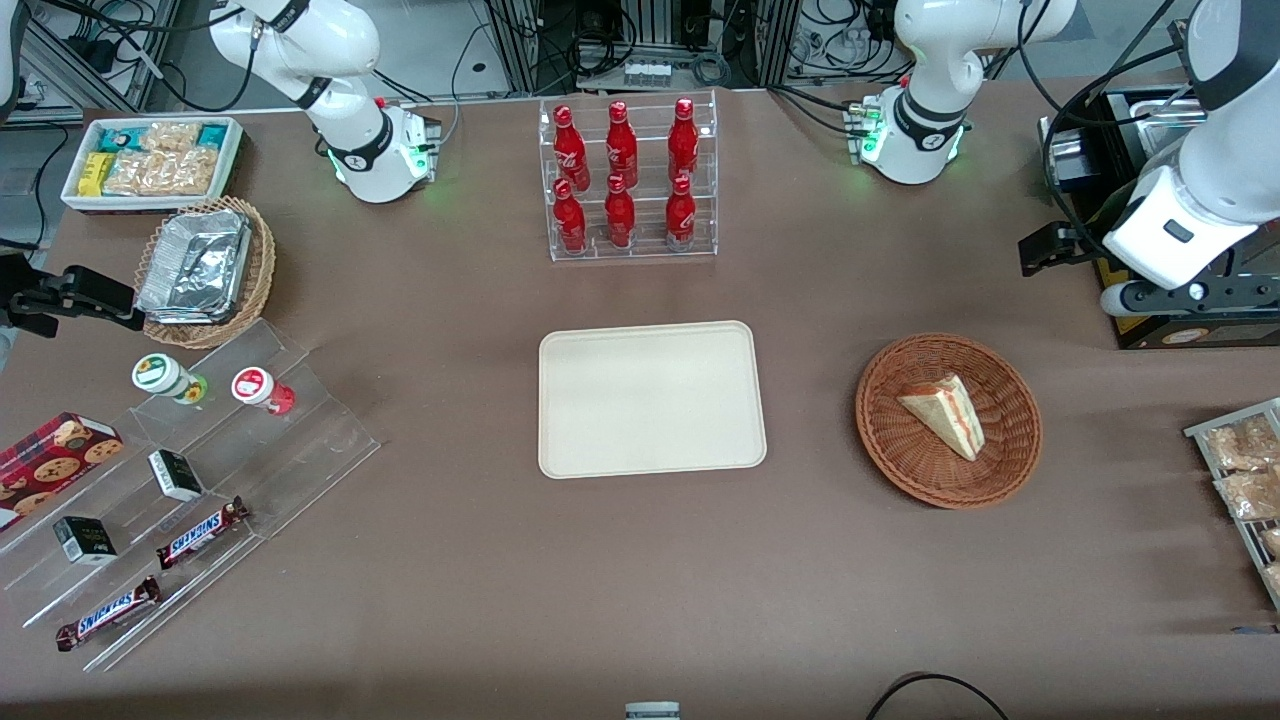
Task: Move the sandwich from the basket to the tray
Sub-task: 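Move the left gripper over the wicker basket holding the sandwich, then lower the open left gripper and close it on the wrapped sandwich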
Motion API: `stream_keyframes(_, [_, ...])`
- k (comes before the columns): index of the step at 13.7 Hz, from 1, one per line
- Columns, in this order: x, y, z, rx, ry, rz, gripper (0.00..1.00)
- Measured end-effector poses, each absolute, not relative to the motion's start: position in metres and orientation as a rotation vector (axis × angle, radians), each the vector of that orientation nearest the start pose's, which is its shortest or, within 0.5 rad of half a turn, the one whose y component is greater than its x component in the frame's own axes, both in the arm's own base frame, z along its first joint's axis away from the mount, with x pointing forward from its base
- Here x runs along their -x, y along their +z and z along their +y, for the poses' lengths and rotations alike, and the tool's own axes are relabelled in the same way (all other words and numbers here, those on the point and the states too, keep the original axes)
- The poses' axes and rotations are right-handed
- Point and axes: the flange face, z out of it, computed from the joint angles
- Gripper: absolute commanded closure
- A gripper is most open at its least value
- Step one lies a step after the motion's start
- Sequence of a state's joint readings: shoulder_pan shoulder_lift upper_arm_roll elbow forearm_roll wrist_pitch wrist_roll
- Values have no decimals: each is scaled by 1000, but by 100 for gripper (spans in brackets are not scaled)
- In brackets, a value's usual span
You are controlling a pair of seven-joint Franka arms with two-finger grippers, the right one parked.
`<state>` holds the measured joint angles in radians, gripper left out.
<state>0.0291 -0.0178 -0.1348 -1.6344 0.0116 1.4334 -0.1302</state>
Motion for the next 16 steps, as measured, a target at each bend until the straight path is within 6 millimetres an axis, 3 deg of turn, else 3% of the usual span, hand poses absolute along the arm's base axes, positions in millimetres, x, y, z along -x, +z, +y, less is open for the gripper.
stream_keyframes(5, [-529,594,-54,3094,278,-43,0])
stream_keyframes(8, [-538,579,-53,3092,299,-45,0])
stream_keyframes(11, [-554,542,-52,3092,330,-45,0])
stream_keyframes(16, [-567,448,-53,3106,287,-40,0])
